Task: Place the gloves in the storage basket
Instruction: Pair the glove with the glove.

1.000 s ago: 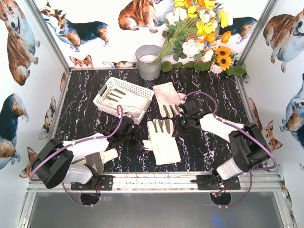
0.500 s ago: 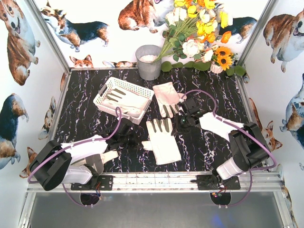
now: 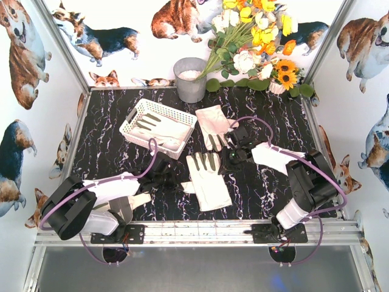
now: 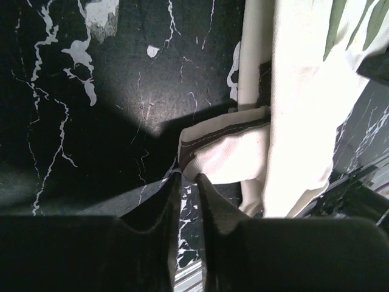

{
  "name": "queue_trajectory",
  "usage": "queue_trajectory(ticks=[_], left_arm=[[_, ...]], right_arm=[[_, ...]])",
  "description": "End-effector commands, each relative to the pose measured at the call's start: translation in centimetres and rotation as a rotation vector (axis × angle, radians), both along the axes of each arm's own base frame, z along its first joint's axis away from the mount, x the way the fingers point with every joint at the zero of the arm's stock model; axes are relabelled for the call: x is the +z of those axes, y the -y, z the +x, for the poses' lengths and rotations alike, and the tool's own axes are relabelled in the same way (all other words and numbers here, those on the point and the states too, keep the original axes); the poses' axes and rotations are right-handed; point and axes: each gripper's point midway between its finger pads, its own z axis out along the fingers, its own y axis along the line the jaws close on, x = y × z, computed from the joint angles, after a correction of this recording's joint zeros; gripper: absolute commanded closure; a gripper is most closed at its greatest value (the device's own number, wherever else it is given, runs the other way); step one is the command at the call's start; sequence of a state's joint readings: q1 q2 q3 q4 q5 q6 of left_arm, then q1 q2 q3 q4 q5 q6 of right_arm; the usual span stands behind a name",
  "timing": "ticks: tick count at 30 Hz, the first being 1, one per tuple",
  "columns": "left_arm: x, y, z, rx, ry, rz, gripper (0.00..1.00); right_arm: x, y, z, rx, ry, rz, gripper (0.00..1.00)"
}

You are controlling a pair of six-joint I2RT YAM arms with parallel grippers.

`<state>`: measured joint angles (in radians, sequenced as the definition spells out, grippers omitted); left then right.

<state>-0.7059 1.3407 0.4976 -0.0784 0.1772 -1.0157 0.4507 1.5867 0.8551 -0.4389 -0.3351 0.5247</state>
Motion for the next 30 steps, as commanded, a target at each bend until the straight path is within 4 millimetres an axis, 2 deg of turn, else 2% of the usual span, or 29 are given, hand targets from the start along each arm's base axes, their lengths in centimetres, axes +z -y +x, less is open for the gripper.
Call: queue_trajectory(ticks=[1, 4, 8, 10, 14, 18, 21, 25, 30], left_arm=[[-0.2, -0.5, -0.6, -0.011, -0.007, 0.024, 0.85], [0.3, -0.9, -0.6, -0.008, 0.009, 0.030, 0.76], [1.2, -0.8, -0.7, -0.006, 0.042, -0.011, 0.68], [1.9, -0.3, -0.6, -0.007, 0.066, -0.064, 0.64], [2.4, 0.7, -0.8, -0.005, 0.075, -0.158, 0.59], [2.2, 1.1, -0.8, 0.013, 0.059, -0.214, 0.56], [2.1, 1.2, -0.6, 0.023, 0.054, -0.223, 0.54], [1.9, 1.0, -0.3, 0.052, 0.052, -0.225, 0.48], [1.2, 0.7, -0.4, 0.078, 0.024, -0.224, 0.46]], right_arm=[[3.0, -0.3, 2.6, -0.008, 0.133, 0.003, 0.73], [4.5, 0.3, 2.6, -0.012, 0.167, -0.020, 0.60], [7.1, -0.1, 2.0, 0.005, 0.211, -0.010, 0.53], [8.1, -1.2, 1.4, 0.020, 0.208, 0.033, 0.53], [9.0, -4.9, -0.4, 0.073, 0.159, 0.164, 0.57], [7.7, -8.7, -2.5, 0.130, 0.084, 0.237, 0.67], [6.5, -10.7, -3.5, 0.167, 0.036, 0.257, 0.73], [4.8, -11.5, -4.0, 0.190, 0.002, 0.234, 0.78], [1.5, -10.5, -4.2, 0.179, -0.051, 0.137, 0.84]])
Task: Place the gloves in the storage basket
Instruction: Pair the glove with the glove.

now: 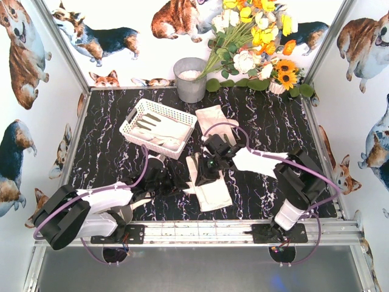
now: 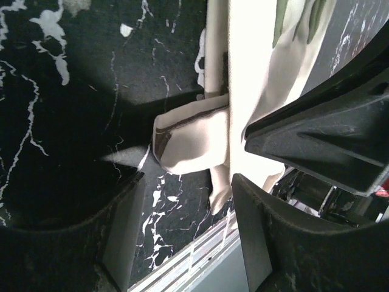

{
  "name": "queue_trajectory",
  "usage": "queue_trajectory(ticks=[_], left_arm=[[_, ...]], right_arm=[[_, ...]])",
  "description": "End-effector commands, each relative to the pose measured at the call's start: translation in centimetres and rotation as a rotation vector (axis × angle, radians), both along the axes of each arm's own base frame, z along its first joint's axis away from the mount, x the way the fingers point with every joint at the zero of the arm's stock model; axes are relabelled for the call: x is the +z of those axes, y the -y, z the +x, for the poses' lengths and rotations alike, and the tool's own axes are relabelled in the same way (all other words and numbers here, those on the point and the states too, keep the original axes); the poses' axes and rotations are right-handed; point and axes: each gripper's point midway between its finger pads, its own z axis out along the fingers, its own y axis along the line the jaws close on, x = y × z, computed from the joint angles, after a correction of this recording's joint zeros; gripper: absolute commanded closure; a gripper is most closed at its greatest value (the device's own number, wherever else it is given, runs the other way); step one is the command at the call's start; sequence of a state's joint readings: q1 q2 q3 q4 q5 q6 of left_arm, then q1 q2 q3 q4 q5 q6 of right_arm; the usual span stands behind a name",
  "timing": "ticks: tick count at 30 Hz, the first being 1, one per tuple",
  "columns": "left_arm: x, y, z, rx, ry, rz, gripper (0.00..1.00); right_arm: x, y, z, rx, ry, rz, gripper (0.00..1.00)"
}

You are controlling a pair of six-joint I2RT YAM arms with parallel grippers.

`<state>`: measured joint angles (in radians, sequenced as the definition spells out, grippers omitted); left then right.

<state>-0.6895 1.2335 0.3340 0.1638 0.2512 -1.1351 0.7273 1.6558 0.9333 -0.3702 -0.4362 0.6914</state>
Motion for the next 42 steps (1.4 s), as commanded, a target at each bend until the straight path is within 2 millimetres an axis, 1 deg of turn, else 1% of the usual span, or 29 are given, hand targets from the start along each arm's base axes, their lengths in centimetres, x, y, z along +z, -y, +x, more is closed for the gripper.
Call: queue_trajectory(ticks=[1, 4, 8, 14, 20, 22, 25, 28, 31, 33, 37, 42], left_arm=[[-0.4, -0.1, 0.2, 0.028, -0.021, -0.019, 0.46], [-1.0, -0.3, 0.0, 0.049, -0.049, -0.014, 0.46], [-1.4, -0.4, 0.1, 0.074, -0.064, -0.035, 0.46], [-2.7, -0.7, -0.1, 0.109, -0.111, -0.020, 0.47], [-3.1, -0.9, 0.4, 0.134, -0.109, -0.013, 0.50], [-3.2, -0.9, 0.7, 0.141, -0.104, -0.010, 0.54], [-3.3, -0.9, 1.1, 0.149, -0.100, -0.003, 0.65], [-3.4, -0.8, 1.3, 0.145, -0.099, 0.005, 0.80], [-3.4, -0.8, 1.4, 0.141, -0.099, 0.016, 0.94], [-3.4, -0.8, 1.4, 0.140, -0.101, 0.021, 1.00], [-3.5, -0.9, 1.4, 0.142, -0.104, 0.028, 1.00], [-3.4, -1.1, 1.4, 0.144, -0.101, 0.037, 1.00]], right_arm=[[-1.0, -0.4, 1.1, -0.009, 0.016, -0.021, 0.85], [-2.4, -0.3, 0.8, -0.014, -0.021, -0.046, 0.89], [-3.4, -0.1, 0.7, -0.026, -0.050, -0.066, 0.92], [-3.5, 0.2, 0.8, -0.038, -0.048, -0.085, 0.92], [-3.5, 0.2, 0.8, -0.040, -0.048, -0.086, 0.92], [-3.5, 0.2, 0.8, -0.040, -0.047, -0.085, 0.92], [-3.5, 0.2, 0.9, -0.041, -0.046, -0.084, 0.92], [-3.3, 0.2, 0.9, -0.039, -0.039, -0.079, 0.92], [-2.6, 0.2, 1.1, -0.040, -0.019, -0.071, 0.91], [-1.8, 0.3, 1.2, -0.040, 0.004, -0.062, 0.87], [0.8, 0.8, 2.0, -0.056, 0.069, -0.039, 0.74], [3.8, 3.2, 3.1, -0.110, 0.135, 0.009, 0.60]])
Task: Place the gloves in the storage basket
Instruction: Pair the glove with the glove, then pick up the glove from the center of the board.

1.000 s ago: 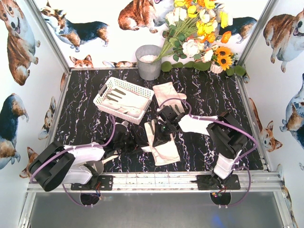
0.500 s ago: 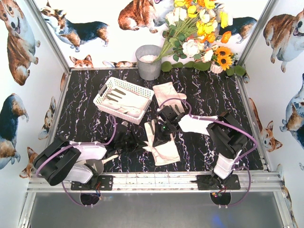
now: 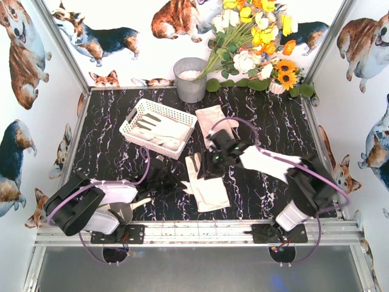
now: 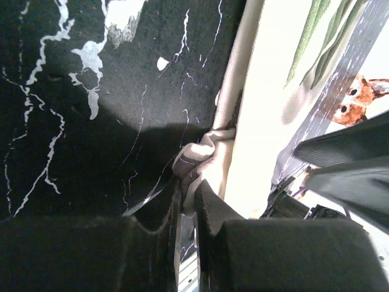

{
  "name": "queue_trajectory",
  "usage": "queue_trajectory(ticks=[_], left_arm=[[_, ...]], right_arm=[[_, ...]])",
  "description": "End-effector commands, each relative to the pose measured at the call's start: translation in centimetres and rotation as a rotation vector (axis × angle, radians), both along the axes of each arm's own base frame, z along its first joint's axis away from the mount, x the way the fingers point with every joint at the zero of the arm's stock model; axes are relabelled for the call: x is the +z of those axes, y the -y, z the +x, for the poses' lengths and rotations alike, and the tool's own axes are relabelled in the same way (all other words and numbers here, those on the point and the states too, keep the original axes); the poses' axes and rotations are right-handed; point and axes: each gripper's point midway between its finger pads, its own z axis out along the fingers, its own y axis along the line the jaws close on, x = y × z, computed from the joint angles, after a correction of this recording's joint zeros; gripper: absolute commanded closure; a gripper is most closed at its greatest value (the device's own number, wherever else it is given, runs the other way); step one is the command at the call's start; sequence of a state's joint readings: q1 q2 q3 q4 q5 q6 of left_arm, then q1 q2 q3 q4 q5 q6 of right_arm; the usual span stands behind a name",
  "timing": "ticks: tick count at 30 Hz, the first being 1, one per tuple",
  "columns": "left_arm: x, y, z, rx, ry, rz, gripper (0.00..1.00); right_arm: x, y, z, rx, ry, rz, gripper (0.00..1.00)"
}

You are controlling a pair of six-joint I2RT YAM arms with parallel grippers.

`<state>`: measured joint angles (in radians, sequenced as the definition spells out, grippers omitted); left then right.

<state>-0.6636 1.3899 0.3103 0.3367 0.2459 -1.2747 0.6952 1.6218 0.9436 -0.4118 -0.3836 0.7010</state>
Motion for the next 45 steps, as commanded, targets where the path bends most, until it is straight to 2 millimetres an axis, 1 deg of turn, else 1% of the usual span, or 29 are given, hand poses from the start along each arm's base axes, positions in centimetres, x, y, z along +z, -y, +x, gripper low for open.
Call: queue_trajectory(ticks=[1, 3, 5, 8, 11, 15, 20, 22, 26, 31, 38, 39, 41, 45], left_arm=[[-1.4, -1.4, -0.1, 0.020, -0.014, 0.086, 1.00], [-1.4, -1.4, -0.1, 0.020, -0.015, 0.086, 1.00], [-1.4, -1.4, -0.1, 0.017, -0.016, 0.088, 1.00], [-1.4, -1.4, -0.1, 0.017, -0.017, 0.090, 1.00], [-1.4, -1.5, -0.1, 0.019, -0.017, 0.096, 1.00], [-1.3, -1.6, -0.1, 0.020, -0.017, 0.098, 1.00], [-1.1, -1.6, 0.0, 0.016, -0.012, 0.105, 1.00], [-1.1, -1.6, 0.0, 0.015, -0.012, 0.109, 1.00], [-1.1, -1.7, -0.1, 0.015, -0.011, 0.113, 1.00], [-1.1, -1.8, -0.1, 0.017, -0.009, 0.112, 1.00], [-1.0, -1.7, -0.2, 0.010, -0.012, 0.114, 1.00], [-1.0, -1.8, -0.2, 0.010, -0.011, 0.115, 1.00], [-1.0, -1.8, -0.1, 0.012, -0.009, 0.115, 1.00], [-0.9, -1.9, -0.2, 0.011, -0.009, 0.120, 1.00]], right_arm=[[3.3, 2.7, 2.1, -0.060, 0.117, 0.043, 0.57], [2.9, 4.2, 2.4, -0.078, 0.117, 0.042, 0.53], [2.0, 5.3, 2.3, -0.089, 0.093, 0.056, 0.49], [1.2, 5.9, 2.3, -0.108, 0.058, 0.128, 0.45], [0.2, 6.0, 2.4, -0.112, 0.051, 0.154, 0.43], [-1.6, 7.1, 2.7, -0.138, 0.029, 0.123, 0.44], [-2.6, 8.7, 3.2, -0.160, 0.045, 0.078, 0.44], [-2.9, 8.7, 3.1, -0.149, 0.039, 0.083, 0.44], [-3.8, 8.1, 2.2, -0.127, -0.005, 0.121, 0.45], [-5.4, 8.7, 1.3, -0.116, -0.025, 0.083, 0.45], [-6.2, 7.2, 0.2, -0.074, -0.055, 0.096, 0.46], [-6.2, 7.1, 0.3, -0.072, -0.052, 0.094, 0.46], [-6.3, 6.8, 0.2, -0.073, -0.054, 0.094, 0.52], [-6.3, 6.8, 0.5, -0.084, -0.047, 0.092, 0.73]])
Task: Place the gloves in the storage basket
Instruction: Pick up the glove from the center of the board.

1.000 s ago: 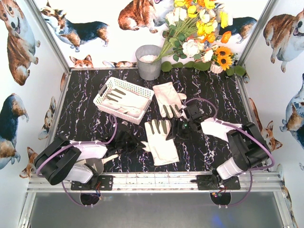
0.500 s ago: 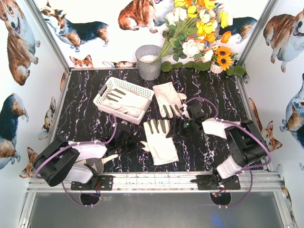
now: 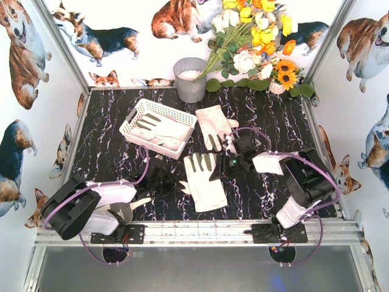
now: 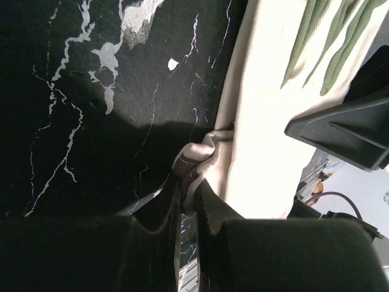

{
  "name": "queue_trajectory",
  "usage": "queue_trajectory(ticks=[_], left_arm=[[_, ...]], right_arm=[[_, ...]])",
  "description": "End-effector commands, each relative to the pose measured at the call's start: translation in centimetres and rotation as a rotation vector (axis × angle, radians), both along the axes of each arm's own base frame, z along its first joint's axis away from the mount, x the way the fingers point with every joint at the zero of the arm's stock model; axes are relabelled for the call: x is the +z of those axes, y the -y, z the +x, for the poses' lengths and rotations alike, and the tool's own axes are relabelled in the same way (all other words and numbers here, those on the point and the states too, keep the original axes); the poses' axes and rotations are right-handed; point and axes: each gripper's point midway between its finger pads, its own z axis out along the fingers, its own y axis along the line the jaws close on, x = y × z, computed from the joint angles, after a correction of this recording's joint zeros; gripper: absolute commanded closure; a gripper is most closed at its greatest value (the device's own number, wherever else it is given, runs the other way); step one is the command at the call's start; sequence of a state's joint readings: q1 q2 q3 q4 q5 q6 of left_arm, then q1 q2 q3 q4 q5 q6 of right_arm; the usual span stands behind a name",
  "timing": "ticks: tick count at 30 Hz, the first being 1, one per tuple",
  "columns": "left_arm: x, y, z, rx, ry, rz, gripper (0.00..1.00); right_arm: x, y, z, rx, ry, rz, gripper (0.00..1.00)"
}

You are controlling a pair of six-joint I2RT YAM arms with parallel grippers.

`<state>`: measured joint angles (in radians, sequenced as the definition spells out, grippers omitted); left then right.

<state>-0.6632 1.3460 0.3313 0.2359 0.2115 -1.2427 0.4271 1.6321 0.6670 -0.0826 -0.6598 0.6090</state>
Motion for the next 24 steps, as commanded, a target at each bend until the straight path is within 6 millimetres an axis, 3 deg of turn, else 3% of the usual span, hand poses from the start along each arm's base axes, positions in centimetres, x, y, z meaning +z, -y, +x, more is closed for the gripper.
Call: queue_trajectory(ticks=[1, 4, 7, 13, 20, 24], left_arm=[[-0.9, -1.1, -0.3, 0.007, -0.014, 0.067, 1.00], [-0.8, -1.2, -0.3, -0.003, -0.007, 0.075, 1.00], [-0.2, -0.8, 0.0, -0.041, 0.025, 0.074, 1.00], [3.5, 1.9, 0.8, -0.228, 0.201, 0.185, 1.00], [7.5, 2.6, 2.9, -0.178, 0.335, 0.227, 1.00], [11.9, 2.7, 5.5, -0.125, 0.412, 0.274, 1.00]], right_arm=[[-2.9, 1.6, -0.9, -0.027, -0.020, -0.120, 0.79], [-2.3, 1.5, -0.7, -0.033, -0.010, -0.115, 0.99], [-1.4, 1.6, -0.4, -0.041, 0.014, -0.114, 1.00], [1.9, 2.8, 0.3, -0.083, 0.112, -0.163, 1.00], [8.8, 5.5, 2.8, -0.139, 0.338, -0.290, 1.00], [13.7, 5.0, 6.0, -0.106, 0.499, -0.331, 1.00]])
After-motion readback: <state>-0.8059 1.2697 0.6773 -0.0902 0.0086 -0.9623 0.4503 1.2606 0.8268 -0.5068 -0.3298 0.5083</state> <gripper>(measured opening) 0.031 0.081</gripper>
